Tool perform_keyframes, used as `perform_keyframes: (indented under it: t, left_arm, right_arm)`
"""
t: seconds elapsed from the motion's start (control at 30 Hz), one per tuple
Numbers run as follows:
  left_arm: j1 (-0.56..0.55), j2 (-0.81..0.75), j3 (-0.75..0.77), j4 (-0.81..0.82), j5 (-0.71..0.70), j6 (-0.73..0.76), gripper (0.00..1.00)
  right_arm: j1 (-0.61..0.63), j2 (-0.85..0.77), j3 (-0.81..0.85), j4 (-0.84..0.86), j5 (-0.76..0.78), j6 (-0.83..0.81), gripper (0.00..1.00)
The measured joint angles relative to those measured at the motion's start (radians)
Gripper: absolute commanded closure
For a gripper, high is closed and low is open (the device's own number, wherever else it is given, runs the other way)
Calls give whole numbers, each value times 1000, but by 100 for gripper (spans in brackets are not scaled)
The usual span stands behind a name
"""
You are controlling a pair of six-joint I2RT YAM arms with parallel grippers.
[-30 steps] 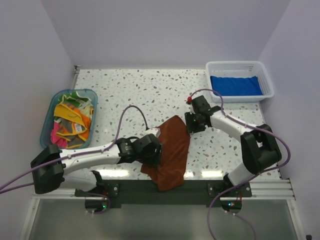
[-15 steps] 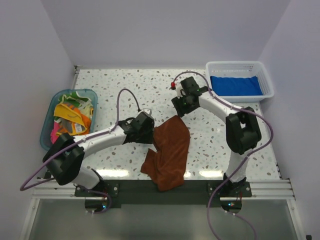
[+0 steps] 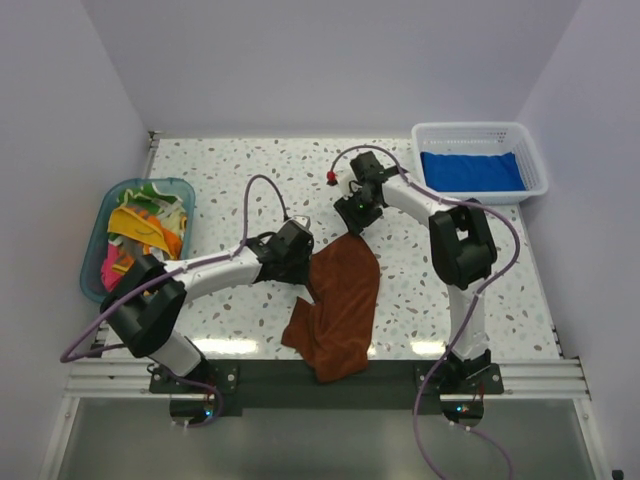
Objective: Fold and stack the towels
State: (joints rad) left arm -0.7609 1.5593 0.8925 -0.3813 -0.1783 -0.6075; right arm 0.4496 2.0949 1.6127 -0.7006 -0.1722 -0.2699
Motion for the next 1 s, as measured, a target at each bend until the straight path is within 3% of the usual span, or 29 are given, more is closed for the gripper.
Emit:
perform_keyframes:
  t: [0.13, 0.27, 0.3, 1.0]
  left_arm:
    - [5, 17, 0, 10, 3, 0, 48]
    - [11, 24, 0, 19, 8, 0, 50]
    - [13, 26, 0, 21, 8, 0, 51]
    - [27, 130, 48, 91, 18, 0, 61]
  right_arm:
    - [0, 35, 27, -6, -27, -15, 64]
    - [-3, 58, 31, -11, -30, -24, 95]
    - [-6, 58, 32, -11, -31, -24, 97]
    - [-41, 44, 1, 16, -6, 0, 100]
